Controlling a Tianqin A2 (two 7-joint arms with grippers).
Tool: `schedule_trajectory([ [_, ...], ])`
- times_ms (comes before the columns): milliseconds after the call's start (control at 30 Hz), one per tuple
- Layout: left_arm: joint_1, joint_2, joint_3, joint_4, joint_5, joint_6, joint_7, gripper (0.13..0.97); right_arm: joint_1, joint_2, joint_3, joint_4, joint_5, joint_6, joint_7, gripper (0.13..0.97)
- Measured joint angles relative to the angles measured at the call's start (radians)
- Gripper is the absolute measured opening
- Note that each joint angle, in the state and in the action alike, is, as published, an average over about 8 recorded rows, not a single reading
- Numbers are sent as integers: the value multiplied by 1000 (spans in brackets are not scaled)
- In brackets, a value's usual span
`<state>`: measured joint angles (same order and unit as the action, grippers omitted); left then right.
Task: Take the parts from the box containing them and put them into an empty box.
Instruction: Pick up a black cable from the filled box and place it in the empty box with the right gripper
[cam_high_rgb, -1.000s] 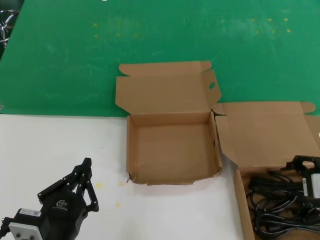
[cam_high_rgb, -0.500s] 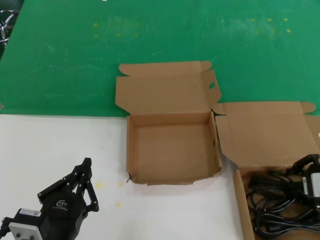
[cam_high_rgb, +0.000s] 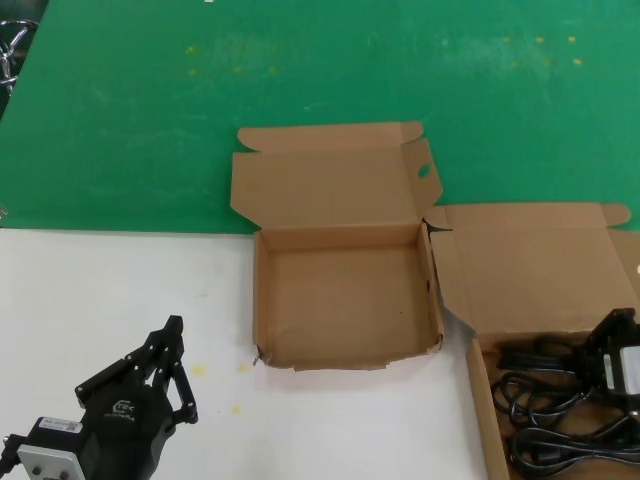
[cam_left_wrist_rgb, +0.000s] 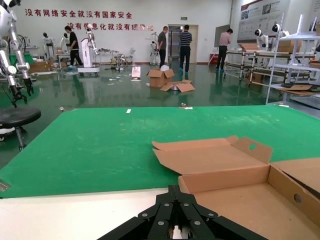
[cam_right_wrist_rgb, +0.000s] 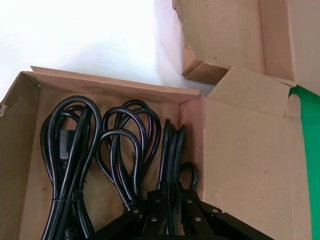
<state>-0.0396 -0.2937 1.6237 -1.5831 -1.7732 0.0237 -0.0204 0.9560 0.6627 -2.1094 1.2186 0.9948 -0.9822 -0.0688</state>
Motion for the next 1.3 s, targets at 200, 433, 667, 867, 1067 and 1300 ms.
schedule_trajectory([
  [200, 0, 0, 0, 0, 0, 0, 0, 133, 7, 6, 7, 23, -14, -13, 15, 182],
  [433, 0, 0, 0, 0, 0, 0, 0, 133, 24, 20, 22, 90, -39, -46, 60, 172],
  [667, 0, 0, 0, 0, 0, 0, 0, 133, 56, 19, 41, 156, -57, -76, 105, 171],
  [867, 0, 0, 0, 0, 0, 0, 0, 133, 109, -10, 56, 179, -72, -72, 124, 170],
  [1067, 0, 0, 0, 0, 0, 0, 0, 133, 169, -67, 60, 164, -87, -43, 125, 170],
  [1300, 0, 0, 0, 0, 0, 0, 0, 133, 234, -162, 44, 91, -93, 14, 95, 170],
])
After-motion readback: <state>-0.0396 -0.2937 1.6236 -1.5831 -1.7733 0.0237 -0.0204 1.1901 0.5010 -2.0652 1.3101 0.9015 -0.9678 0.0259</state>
